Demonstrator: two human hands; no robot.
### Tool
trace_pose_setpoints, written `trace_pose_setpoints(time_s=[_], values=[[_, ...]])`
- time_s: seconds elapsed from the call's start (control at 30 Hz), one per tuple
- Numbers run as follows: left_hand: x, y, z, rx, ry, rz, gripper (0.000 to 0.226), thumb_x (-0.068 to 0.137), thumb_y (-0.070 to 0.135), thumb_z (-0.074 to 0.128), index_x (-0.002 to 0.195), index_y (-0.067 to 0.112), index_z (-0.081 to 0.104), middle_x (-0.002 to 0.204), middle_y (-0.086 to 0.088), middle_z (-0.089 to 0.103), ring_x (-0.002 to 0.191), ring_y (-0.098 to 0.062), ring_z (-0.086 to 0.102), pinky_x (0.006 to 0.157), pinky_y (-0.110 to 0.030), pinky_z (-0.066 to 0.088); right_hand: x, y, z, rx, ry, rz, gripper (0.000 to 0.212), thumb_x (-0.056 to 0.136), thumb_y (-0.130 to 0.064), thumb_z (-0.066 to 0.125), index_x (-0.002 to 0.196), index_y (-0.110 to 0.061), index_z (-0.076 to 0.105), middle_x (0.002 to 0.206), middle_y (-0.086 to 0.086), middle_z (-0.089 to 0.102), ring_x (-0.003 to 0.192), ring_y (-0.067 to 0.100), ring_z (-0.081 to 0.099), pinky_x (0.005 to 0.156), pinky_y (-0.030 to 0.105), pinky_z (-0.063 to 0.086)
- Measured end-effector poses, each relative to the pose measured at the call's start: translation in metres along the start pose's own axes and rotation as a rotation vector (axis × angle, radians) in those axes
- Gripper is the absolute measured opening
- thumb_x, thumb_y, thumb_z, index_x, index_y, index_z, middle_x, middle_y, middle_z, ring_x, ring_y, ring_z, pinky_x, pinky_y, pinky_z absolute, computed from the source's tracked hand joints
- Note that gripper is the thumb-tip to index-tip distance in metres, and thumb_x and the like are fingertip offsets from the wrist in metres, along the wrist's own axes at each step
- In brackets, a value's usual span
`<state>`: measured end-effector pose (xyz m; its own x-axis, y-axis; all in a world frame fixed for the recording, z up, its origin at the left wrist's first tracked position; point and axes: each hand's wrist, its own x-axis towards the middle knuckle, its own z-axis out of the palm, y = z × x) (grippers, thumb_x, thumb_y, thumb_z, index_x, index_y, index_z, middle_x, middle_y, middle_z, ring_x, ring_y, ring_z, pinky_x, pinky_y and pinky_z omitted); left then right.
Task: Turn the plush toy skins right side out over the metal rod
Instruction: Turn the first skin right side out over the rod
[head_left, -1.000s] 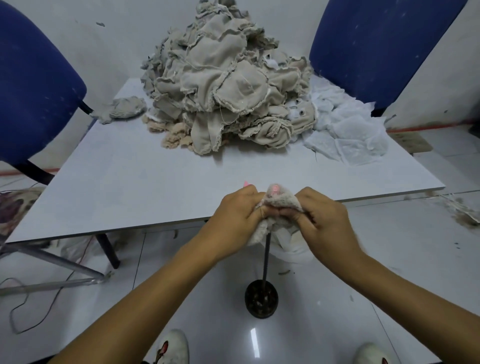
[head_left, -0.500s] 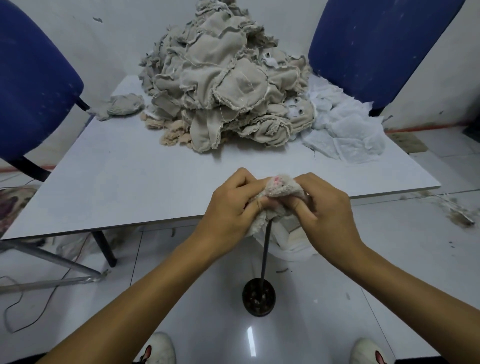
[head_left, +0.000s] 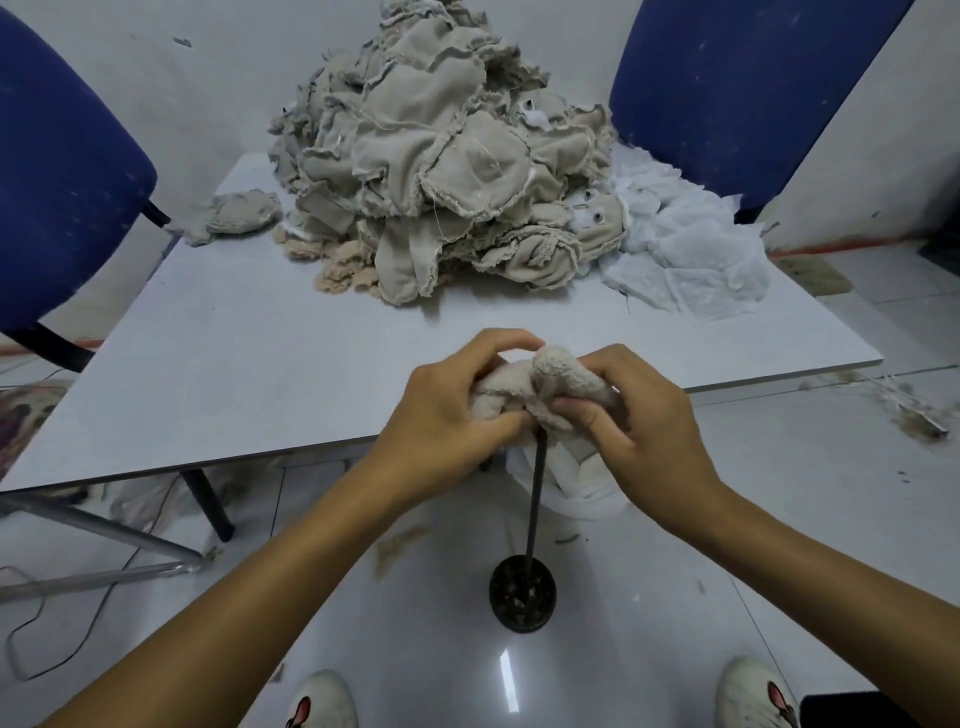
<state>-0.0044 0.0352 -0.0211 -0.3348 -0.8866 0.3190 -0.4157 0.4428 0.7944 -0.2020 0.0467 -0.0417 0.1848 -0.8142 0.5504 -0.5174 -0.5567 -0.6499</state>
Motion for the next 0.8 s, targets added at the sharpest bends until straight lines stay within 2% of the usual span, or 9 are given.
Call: trace_pose_setpoints(time_s=[0.07,0.13,0.3,0.4,0.5,0.57,0.67,0.73,0.8], values=[[0.002,0.005,-0.002,-0.060,0.040,0.067,0.047,0.076,0.003,0.080,0.114,0.026,0.065,0.104,0.008,0.070,0.096,-0.015,0.068,0.084,-0.036,0.056,0.000,0.001,0.002,0.015,0.063,-0.024,0.007,0.091,-0.011,0.063,0.098,-0.013,0.063,0.090,-0.004,0.059,0.084,0.003,0.054,0.072,0.011,0.038],[0.002,0.008,-0.001,-0.080,0.048,0.103,0.040,0.077,0.004,0.078,0.113,0.020,0.068,0.109,0.008,0.070,0.103,-0.016,0.067,0.089,-0.039,0.055,-0.001,0.001,0.005,0.070,0.110,-0.017,0.007,0.095,-0.015,0.059,0.099,-0.020,0.058,0.088,-0.008,0.057,0.081,0.004,0.054,0.069,0.013,0.040],[0.009,0.012,-0.010,-0.088,0.073,0.091,0.041,0.078,0.019,0.080,0.114,0.024,0.061,0.106,0.008,0.066,0.097,-0.017,0.066,0.083,-0.034,0.055,0.004,0.000,0.004,0.210,0.206,0.076,0.009,0.098,-0.037,0.051,0.092,-0.031,0.049,0.083,-0.018,0.055,0.070,0.002,0.051,0.059,0.019,0.042],[0.009,0.009,-0.012,0.070,0.003,0.114,0.035,0.080,0.017,0.083,0.109,0.019,0.063,0.104,0.005,0.064,0.094,-0.013,0.063,0.082,-0.034,0.052,0.003,0.007,0.005,0.200,0.074,0.123,0.010,0.097,-0.038,0.052,0.092,-0.030,0.050,0.077,-0.022,0.055,0.066,0.000,0.050,0.058,0.014,0.037],[0.007,0.005,-0.010,0.066,-0.085,0.036,0.024,0.083,0.019,0.080,0.101,0.016,0.065,0.091,0.006,0.066,0.084,-0.015,0.063,0.077,-0.042,0.052,-0.001,0.013,0.005,0.239,-0.020,0.170,0.016,0.094,-0.039,0.053,0.095,-0.023,0.053,0.077,-0.018,0.054,0.067,0.002,0.047,0.060,0.020,0.039],[0.007,0.005,-0.010,0.002,-0.067,0.013,0.018,0.081,0.023,0.077,0.095,0.020,0.065,0.085,0.006,0.066,0.080,-0.017,0.064,0.074,-0.045,0.053,-0.001,0.010,0.003,0.285,-0.012,0.184,0.011,0.092,-0.037,0.056,0.096,-0.026,0.055,0.079,-0.017,0.056,0.070,0.001,0.049,0.063,0.024,0.042],[0.008,0.005,-0.011,-0.188,0.027,-0.034,0.019,0.073,0.015,0.076,0.085,0.018,0.063,0.082,-0.004,0.066,0.078,-0.033,0.065,0.072,-0.053,0.057,0.008,0.000,-0.004,0.327,0.106,0.108,0.005,0.092,-0.031,0.064,0.094,-0.031,0.059,0.083,-0.021,0.062,0.073,0.000,0.057,0.064,0.015,0.044],[0.012,0.003,-0.015,-0.183,0.026,-0.056,0.024,0.066,0.013,0.078,0.080,0.014,0.058,0.079,-0.013,0.062,0.075,-0.039,0.061,0.067,-0.047,0.056,0.018,-0.007,-0.008,0.264,0.116,0.021,0.010,0.089,-0.026,0.068,0.096,-0.031,0.063,0.088,-0.020,0.064,0.080,0.003,0.061,0.068,0.016,0.046],[0.013,0.000,-0.019,0.002,-0.131,-0.119,0.027,0.065,0.026,0.075,0.082,0.016,0.057,0.075,-0.007,0.060,0.070,-0.030,0.056,0.060,-0.038,0.047,0.026,-0.011,-0.009,0.182,-0.001,-0.039,0.018,0.084,-0.028,0.073,0.101,-0.030,0.066,0.096,-0.017,0.066,0.090,0.009,0.063,0.075,0.019,0.048]])
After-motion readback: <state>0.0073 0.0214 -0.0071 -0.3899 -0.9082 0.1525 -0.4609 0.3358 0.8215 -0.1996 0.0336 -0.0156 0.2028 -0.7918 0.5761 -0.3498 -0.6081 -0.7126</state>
